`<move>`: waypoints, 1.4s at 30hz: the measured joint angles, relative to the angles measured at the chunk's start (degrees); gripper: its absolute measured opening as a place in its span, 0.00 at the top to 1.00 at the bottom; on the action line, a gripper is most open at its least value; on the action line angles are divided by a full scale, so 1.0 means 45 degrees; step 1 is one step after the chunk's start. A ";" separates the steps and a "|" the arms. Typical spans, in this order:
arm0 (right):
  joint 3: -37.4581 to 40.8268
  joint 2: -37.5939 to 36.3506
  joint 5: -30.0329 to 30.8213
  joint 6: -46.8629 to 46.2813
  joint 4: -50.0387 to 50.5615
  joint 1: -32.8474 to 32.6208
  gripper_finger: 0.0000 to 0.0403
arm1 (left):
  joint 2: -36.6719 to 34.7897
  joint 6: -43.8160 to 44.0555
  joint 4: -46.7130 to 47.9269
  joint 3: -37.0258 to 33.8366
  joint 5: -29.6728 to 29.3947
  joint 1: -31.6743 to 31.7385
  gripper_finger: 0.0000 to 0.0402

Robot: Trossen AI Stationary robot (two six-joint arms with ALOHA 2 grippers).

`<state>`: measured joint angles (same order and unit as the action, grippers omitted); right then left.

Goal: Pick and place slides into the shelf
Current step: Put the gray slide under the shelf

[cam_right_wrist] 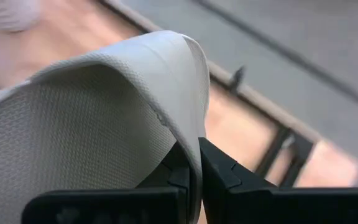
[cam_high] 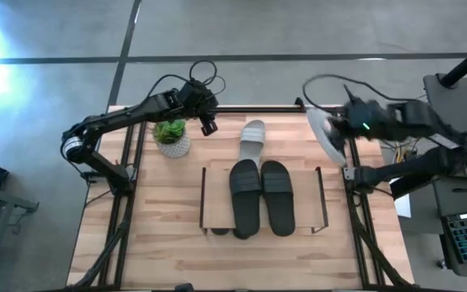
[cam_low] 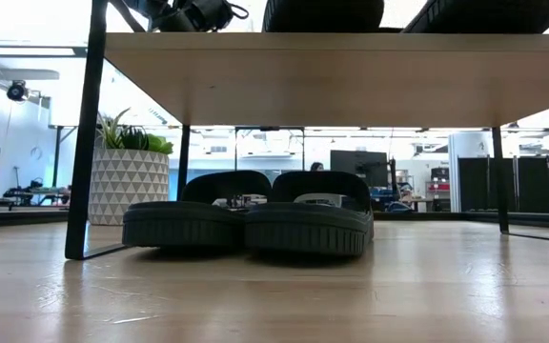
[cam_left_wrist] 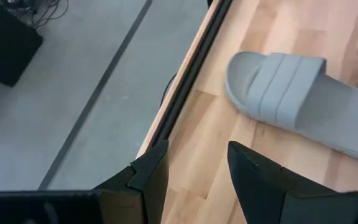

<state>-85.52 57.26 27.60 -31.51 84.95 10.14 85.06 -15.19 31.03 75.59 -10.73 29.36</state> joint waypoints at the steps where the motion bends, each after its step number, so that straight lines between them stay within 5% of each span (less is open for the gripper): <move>1: -0.0331 -0.0067 0.0009 -0.1088 0.0743 -0.0985 0.98 | 0.0000 0.0004 0.0002 0.0000 -0.0006 -0.0100 0.63; 7: -0.0435 0.0042 -0.0551 -0.5453 0.1151 -0.6162 0.97 | 0.0000 0.0683 0.0002 0.0005 0.0039 -0.0762 0.63; 16: -0.0130 0.2334 -0.3703 -0.9116 0.1140 -1.1096 0.97 | 0.0000 0.1803 0.0357 0.0000 0.0033 -0.1408 0.63; 25: -0.1636 0.4685 -0.2644 -1.5861 0.1114 -1.6192 0.97 | 0.0000 0.1979 0.0309 0.0010 -0.0002 -0.1611 0.63; 32: -0.3078 0.7342 -0.2974 -1.8104 0.1123 -1.7521 0.97 | 0.0000 0.1975 0.0204 0.0000 -0.0004 -0.1611 0.63; 42: -0.4294 1.0925 -0.3232 -1.5313 0.1132 -1.7272 0.97 | 0.0000 0.1979 0.0199 0.0000 -0.0003 -0.1611 0.63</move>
<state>-104.84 106.43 13.06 -100.42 90.04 -67.58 85.06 -6.28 31.92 75.59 -10.74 22.11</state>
